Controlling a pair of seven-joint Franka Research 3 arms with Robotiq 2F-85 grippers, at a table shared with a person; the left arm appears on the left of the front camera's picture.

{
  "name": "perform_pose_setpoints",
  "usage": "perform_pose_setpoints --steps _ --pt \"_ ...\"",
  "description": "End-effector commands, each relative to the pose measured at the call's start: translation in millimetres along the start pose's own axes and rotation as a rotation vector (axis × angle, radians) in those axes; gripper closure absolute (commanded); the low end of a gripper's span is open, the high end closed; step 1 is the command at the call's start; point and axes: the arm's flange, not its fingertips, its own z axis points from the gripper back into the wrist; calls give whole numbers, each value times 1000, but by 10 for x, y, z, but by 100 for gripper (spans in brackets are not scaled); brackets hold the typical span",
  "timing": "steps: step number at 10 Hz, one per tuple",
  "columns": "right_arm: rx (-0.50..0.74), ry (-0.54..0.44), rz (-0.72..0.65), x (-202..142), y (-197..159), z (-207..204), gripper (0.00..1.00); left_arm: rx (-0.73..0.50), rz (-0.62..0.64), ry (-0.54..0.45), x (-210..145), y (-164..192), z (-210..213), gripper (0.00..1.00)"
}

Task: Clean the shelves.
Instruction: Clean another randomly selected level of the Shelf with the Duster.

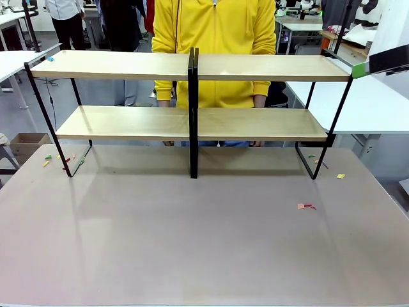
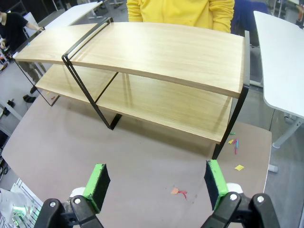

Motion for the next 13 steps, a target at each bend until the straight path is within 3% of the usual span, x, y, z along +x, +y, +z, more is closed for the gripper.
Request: perform_pose_setpoints --steps 1,2,3,6,7,10,13 --pt "4 -1 -2 2 -5 2 0 -5 -33 -20 26 -72 -11 87" --pt "4 -1 -2 2 -5 2 0 0 0 0 0 0 0 87" --pt "4 -1 -2 2 -5 2 0 -10 -25 117 -37 -102 -307 87" --pt "4 -1 -2 2 -5 2 0 72 -22 327 17 -260 -1207 87" --pt "4 -1 -2 2 -5 2 0 200 -8 317 41 -242 -1447 87" --pt "4 -1 -2 2 -5 2 0 426 60 362 53 -52 -1950 87" --pt "4 -1 -2 2 -5 2 0 595 124 363 23 117 -1878 87"
